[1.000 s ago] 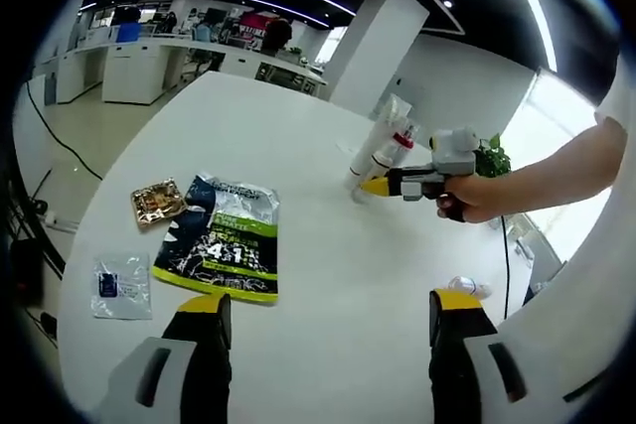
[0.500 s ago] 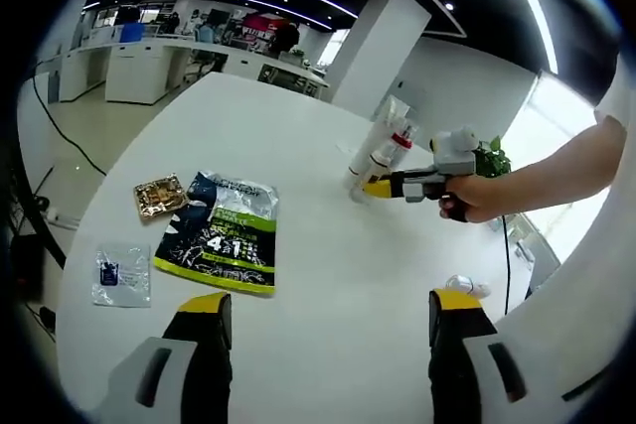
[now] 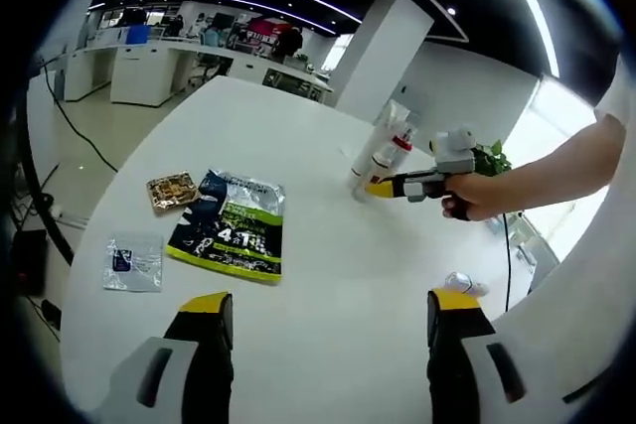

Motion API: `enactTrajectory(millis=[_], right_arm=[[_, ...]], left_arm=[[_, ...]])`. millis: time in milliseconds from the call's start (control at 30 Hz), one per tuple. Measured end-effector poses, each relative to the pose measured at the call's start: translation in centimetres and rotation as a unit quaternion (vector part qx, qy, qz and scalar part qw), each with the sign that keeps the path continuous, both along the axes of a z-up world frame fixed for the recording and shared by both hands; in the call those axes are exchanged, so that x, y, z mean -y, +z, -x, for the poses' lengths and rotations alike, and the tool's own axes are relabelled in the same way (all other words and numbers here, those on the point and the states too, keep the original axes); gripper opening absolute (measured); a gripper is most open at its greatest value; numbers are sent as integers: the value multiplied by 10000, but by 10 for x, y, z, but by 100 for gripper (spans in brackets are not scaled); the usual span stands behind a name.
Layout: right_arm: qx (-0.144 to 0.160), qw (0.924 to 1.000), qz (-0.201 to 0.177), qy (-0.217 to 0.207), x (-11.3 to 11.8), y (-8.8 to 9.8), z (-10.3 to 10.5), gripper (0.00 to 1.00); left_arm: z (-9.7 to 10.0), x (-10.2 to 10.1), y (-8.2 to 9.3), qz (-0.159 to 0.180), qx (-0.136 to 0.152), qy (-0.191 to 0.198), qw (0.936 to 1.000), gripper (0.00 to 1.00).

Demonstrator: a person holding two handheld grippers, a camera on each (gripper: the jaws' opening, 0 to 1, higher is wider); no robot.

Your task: Arrange the skincare products in the storage area until every visible bottle or jar stands upright without overlapping.

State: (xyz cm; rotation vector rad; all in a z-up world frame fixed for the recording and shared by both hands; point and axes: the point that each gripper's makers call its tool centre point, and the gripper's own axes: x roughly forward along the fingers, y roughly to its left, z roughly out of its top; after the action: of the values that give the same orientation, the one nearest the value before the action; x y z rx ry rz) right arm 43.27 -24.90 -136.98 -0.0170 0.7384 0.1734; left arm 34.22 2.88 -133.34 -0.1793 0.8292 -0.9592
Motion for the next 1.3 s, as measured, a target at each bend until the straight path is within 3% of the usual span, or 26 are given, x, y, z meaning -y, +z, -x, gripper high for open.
enactTrajectory(millis=[300,533,733,900,1067,1100,1133,1200,1300], right_arm=[[67,9995,-227,-198,-8,10,32,26],[255,9985,-336,-352,-7,25,67,29],[342,9985,-249,-335,-6,37,104,32],[203,9975,-329,-599,9,40,143,33],[161,9962,-411,-751,16,40,165,33],[-57,9971,-362,-670,18,33,192,34],[-112,9972,-377,-643,17,31,196,35],[-194,9970,-462,-589,16,29,210,39],[-238,9973,-435,-549,16,27,225,41]], left_arm=[[15,0,4,80,67,-29,9999,82],[30,7,10,180,141,-179,9996,82],[34,11,11,359,45,-163,9992,81],[39,19,15,435,41,-291,9986,80],[44,23,18,481,43,-394,9981,80],[46,25,18,502,45,-444,9977,80],[50,28,19,596,50,-503,9969,80],[47,33,25,883,-96,-305,9956,80],[44,33,27,910,-116,-260,9954,80]])
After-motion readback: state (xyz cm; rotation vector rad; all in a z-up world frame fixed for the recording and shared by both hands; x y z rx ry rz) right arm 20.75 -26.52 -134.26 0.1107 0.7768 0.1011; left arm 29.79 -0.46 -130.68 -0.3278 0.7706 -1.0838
